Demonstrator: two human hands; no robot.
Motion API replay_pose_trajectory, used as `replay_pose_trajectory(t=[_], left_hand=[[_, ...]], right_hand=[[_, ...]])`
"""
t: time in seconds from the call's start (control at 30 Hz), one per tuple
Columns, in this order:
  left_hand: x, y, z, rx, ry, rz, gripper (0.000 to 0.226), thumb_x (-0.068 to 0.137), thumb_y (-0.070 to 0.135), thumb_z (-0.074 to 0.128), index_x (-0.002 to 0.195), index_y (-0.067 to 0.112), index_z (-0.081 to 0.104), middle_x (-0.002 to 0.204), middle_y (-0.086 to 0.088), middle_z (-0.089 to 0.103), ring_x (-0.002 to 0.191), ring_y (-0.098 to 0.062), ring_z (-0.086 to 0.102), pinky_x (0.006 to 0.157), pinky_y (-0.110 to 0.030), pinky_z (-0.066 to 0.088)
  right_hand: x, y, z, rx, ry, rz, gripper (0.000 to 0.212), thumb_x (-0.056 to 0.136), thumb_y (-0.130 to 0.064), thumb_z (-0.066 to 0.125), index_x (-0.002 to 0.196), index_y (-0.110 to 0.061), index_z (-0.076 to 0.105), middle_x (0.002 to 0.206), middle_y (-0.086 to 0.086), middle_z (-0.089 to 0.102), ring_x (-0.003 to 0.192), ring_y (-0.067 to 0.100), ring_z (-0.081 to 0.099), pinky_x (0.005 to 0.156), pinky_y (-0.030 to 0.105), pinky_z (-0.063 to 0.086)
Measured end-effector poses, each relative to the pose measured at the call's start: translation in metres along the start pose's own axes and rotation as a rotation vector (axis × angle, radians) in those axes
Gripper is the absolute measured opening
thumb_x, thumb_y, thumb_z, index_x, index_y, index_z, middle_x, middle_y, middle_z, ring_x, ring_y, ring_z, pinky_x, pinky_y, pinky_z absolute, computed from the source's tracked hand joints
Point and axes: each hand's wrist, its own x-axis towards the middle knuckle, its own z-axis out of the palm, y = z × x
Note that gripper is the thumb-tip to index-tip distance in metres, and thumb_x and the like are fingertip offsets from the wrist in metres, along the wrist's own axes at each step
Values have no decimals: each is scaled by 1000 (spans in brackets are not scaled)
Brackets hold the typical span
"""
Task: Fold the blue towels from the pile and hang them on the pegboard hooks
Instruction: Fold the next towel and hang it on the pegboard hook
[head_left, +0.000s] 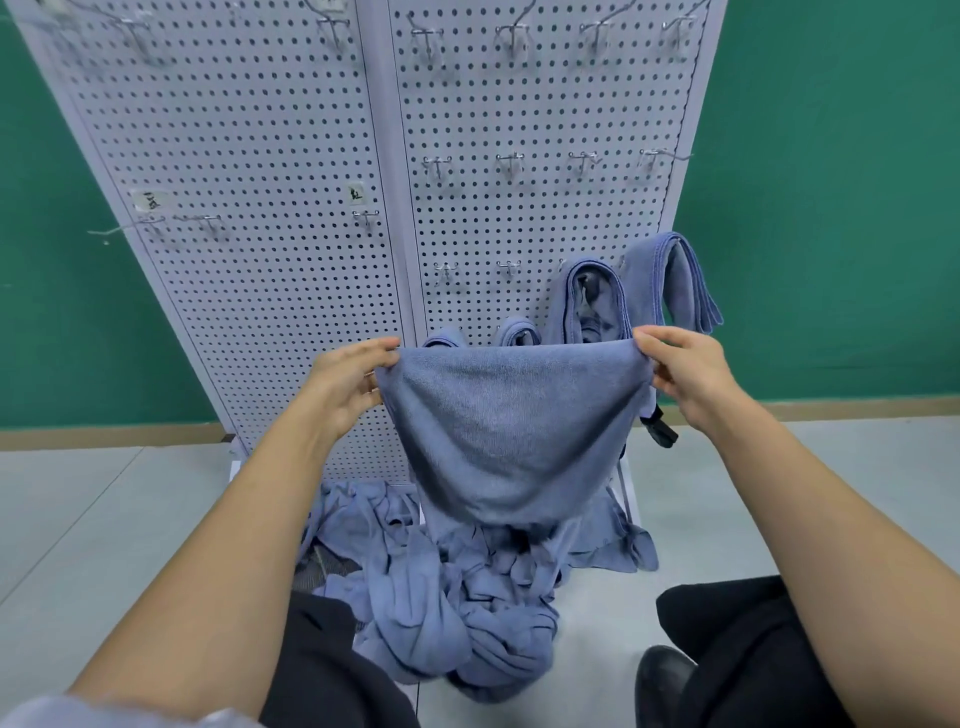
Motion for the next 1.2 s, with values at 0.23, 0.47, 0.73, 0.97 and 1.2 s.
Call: replay_pose_trajectory(t=[0.23, 0.47, 0.73, 0.97, 1.2], left_hand=[[1, -2, -8, 309, 21, 127, 38, 75, -19, 64, 99, 10, 70, 107, -6, 64, 98, -18, 59, 81, -25, 51], [5, -8, -24, 874, 155, 503, 18, 86, -1, 64, 101, 6, 73, 89, -5, 64, 83, -18, 55, 79, -29, 47], [8, -4, -39, 301, 0, 221, 16, 94, 20, 59, 79, 14, 62, 75, 2, 55, 76, -14, 48, 76, -26, 47], [3, -6, -11, -96, 90, -120, 17, 84, 19, 71, 89, 5, 65, 77, -7, 70, 65, -15, 66, 57, -25, 56], [-25, -6, 57, 105, -84, 67, 14, 88, 10, 67, 100, 3, 67, 74, -2, 70, 59, -9, 66, 63, -22, 58]], right_hand=[[-2, 0, 0, -155, -122, -110, 36, 82, 8, 66, 114, -7, 65, 97, 6, 65, 81, 11, 58, 79, 20, 52], [-7, 5, 5, -584, 26, -400, 16, 80, 0, 72, 96, -5, 73, 68, -5, 58, 55, 0, 51, 57, -1, 37], [-13, -3, 8, 10, -193, -190, 19, 95, -21, 57, 77, -17, 56, 67, -5, 53, 64, 7, 48, 67, 23, 44], [-17, -4, 31, 141, -61, 120, 18, 88, -15, 68, 74, -9, 58, 50, -4, 58, 43, 5, 50, 45, 18, 44], [-51, -20, 87, 40, -254, -40, 6, 88, -4, 64, 86, -9, 62, 68, 4, 59, 50, 3, 58, 56, 19, 53]])
